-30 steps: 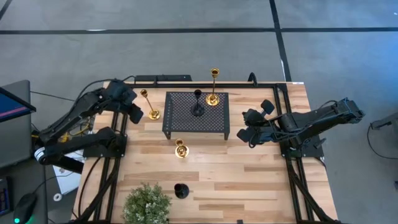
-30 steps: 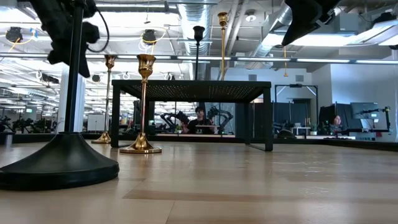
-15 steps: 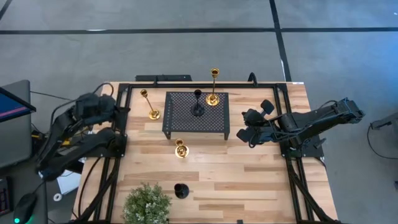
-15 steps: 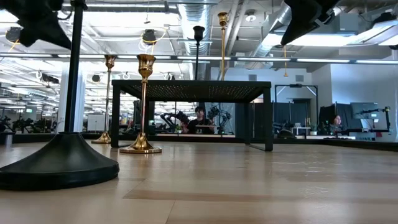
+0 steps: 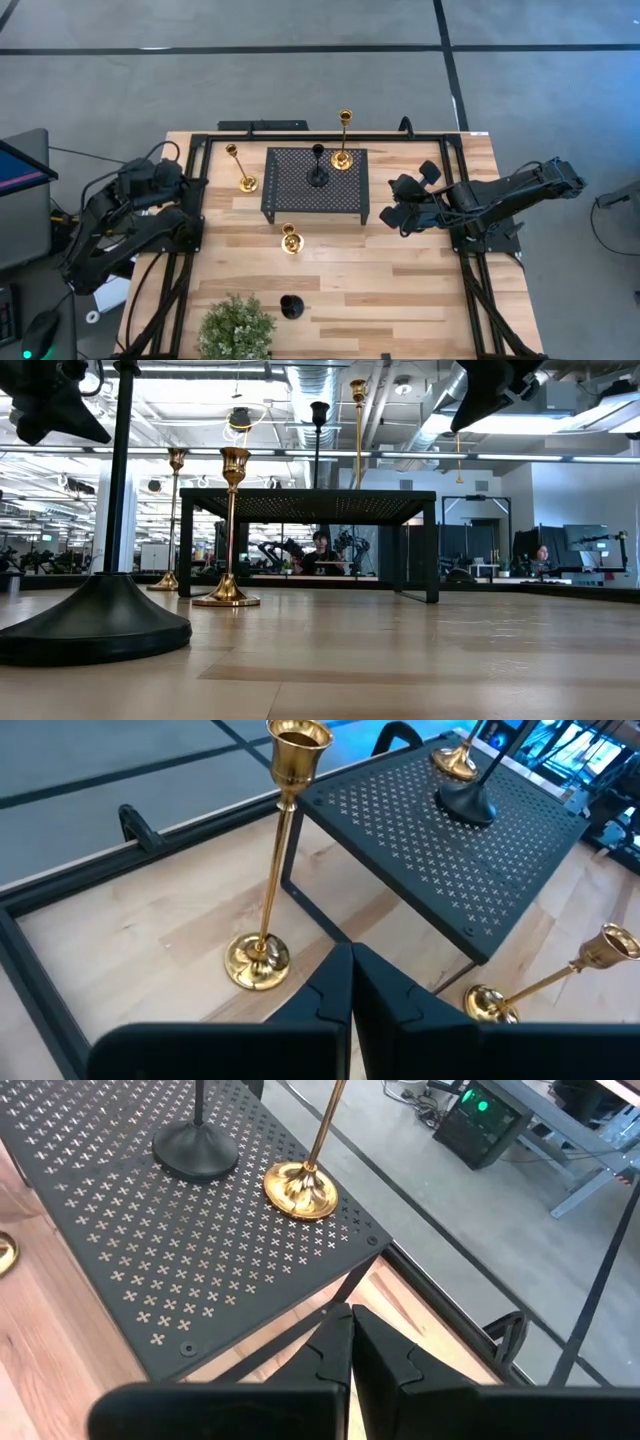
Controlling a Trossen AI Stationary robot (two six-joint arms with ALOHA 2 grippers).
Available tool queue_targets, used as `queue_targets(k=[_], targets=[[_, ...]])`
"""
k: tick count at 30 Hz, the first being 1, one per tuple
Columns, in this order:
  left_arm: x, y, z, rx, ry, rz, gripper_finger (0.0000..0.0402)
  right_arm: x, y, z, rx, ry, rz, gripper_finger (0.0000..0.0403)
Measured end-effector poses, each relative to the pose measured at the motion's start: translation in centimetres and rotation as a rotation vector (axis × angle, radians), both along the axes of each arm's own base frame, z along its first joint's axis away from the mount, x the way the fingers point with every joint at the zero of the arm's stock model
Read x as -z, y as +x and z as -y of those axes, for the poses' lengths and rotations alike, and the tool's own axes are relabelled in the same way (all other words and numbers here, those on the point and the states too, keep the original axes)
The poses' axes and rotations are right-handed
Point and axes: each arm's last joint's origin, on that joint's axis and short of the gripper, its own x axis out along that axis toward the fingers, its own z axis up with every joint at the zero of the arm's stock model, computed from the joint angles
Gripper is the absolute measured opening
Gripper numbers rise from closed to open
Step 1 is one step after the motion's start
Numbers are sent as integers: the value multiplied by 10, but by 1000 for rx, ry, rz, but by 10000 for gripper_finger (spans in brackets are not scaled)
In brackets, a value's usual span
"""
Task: Pick & Place candle stick holders
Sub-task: Put the large gold candle holder on the shelf
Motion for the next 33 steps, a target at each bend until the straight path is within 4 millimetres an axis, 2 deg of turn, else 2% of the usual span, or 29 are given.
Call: queue_targets(k=[9, 22, 33], targets=[[-1, 6, -5, -4, -33, -21, 10, -1, 1, 0, -8, -5, 3, 0], [2, 40, -36, 1, -201, -214, 4, 0, 0, 0, -9, -9, -11, 0], [-1, 28, -26, 6, -140, -150, 4, 0, -1, 0, -10, -12, -25, 0]])
